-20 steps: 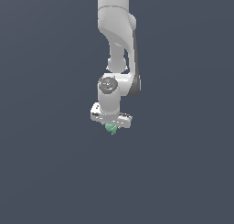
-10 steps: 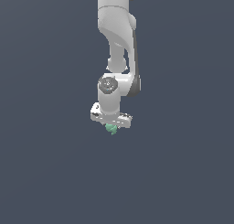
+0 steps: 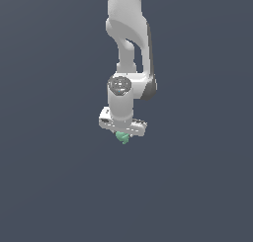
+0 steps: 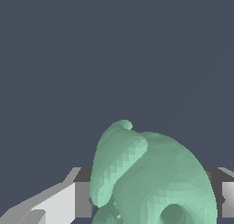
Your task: Pick up the object and move it to a goal position.
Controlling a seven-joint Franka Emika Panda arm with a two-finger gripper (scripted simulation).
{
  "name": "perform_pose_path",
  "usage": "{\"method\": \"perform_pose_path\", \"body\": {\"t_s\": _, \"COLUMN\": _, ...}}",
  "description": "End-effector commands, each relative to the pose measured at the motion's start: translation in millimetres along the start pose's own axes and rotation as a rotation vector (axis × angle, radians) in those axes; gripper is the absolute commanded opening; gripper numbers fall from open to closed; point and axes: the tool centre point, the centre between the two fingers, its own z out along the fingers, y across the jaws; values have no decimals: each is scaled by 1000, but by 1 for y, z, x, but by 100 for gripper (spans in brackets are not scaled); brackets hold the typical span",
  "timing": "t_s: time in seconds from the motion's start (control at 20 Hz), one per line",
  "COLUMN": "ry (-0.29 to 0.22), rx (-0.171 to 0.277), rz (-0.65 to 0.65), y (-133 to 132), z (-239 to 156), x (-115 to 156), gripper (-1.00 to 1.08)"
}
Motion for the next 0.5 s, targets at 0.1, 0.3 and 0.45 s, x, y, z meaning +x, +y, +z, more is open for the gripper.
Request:
{"method": "perform_pose_path", "body": {"t_s": 0.1, "ry": 1, "rx": 0, "rz": 0, "y": -14, "z": -32, "x": 5, "gripper": -100}}
{"method": "perform_pose_path", "body": {"t_s": 0.3, "ry": 1, "rx": 0, "rz": 0, "y": -29, "z": -69, "x": 12, "gripper": -100}}
{"method": "perform_pose_path", "body": {"t_s": 0.45, "ry": 1, "rx": -1, "rz": 0, "y": -41, "z": -100, "x": 17, "gripper": -100}}
